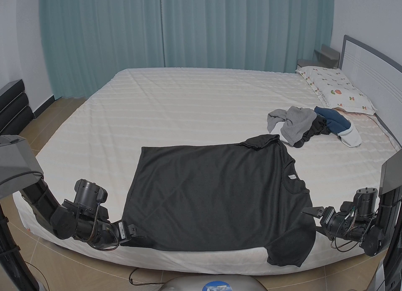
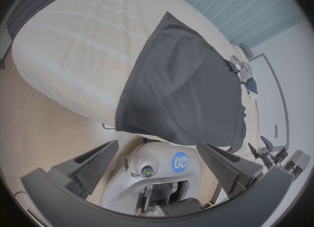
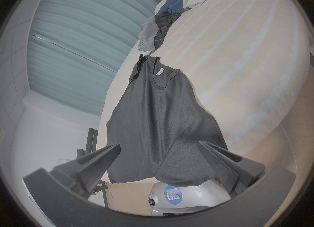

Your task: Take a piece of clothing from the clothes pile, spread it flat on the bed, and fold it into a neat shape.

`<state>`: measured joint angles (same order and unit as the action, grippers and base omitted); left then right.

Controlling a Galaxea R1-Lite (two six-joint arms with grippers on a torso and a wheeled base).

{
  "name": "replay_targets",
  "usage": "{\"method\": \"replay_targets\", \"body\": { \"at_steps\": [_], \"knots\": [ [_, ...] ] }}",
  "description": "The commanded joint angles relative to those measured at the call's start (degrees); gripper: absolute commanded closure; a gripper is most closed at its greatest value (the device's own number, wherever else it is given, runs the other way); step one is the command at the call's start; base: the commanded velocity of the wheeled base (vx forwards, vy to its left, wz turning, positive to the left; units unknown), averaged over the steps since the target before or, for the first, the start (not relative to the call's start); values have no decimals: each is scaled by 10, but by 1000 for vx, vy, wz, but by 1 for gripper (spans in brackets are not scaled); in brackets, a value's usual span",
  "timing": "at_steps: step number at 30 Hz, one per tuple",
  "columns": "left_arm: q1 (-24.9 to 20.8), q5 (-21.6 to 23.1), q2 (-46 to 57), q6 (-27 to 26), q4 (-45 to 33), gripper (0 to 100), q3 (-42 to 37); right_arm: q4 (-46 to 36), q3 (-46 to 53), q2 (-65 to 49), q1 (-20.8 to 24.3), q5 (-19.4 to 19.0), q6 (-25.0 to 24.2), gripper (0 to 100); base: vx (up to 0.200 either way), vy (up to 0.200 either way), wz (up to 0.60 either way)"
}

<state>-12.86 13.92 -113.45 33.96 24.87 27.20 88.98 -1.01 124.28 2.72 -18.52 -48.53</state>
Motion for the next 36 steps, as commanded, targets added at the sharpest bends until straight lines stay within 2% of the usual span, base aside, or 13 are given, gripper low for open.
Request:
{"method": "replay_targets", "body": {
  "at_steps": [1, 4, 8, 9, 13, 29, 36],
  "knots": [
    [46, 28, -6, -57, 69, 0, -61, 7, 3, 1, 1, 0, 1, 0, 0, 0, 0],
    [56, 44, -32, -84, 136, 0, -88, 7, 3, 1, 3, 0, 0, 0, 0, 0, 0],
    [56, 41, -74, -119, 193, 0, -103, 7, 3, 1, 4, 0, 0, 0, 0, 0, 0],
    [52, 37, -102, -136, 232, 0, -108, 7, 3, 1, 4, 0, 0, 0, 0, 0, 0],
    [52, 27, -121, -135, 283, 0, -113, 7, 2, 1, 4, 0, 1, 0, 0, 0, 0],
    [51, 20, -143, -139, 310, 0, -104, 7, 2, -1, 4, 1, 2, 0, 0, 0, 0],
    [41, 20, -174, -152, 376, 0, -120, 7, 2, -5, 4, 0, 1, 0, 0, 0, 0]
  ]
}}
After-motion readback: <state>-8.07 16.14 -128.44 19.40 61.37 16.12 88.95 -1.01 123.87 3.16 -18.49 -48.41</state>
